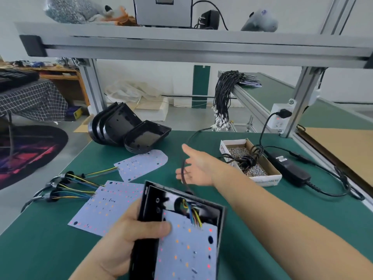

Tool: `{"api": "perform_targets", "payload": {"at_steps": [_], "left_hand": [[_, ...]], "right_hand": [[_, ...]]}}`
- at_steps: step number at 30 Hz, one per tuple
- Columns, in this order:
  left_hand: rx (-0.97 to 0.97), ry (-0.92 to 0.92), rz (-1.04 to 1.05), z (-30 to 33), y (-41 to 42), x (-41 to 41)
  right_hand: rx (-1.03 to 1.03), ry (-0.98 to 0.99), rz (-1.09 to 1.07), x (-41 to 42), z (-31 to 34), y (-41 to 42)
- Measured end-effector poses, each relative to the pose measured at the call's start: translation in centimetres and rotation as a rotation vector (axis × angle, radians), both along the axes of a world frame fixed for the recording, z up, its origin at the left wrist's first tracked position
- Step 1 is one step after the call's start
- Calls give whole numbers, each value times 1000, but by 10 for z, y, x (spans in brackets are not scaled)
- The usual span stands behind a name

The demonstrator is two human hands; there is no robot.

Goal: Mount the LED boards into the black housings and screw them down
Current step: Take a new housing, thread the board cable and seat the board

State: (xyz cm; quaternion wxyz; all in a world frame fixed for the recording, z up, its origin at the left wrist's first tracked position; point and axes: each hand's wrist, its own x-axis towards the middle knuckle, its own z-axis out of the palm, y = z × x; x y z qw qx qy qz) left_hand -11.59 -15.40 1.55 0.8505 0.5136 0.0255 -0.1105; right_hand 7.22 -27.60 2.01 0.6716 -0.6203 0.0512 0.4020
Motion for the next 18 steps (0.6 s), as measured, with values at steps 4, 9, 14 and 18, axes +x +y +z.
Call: {"api": "perform_targets", "payload": {"at_steps": [4, 9, 14, 18], "left_hand": [[-108, -72, -250, -1, 0, 0], [69, 151, 126, -9, 12, 17], [47, 211, 292, 3, 12, 39], [42, 155, 283, 8, 7, 49]], "right_hand": [[359, 61, -327, 29, 23, 26], [-67, -771, -132, 31, 56, -7], [-651, -1177, 276, -5, 57, -74], [-1107, -1227, 360, -32, 20, -103]]}}
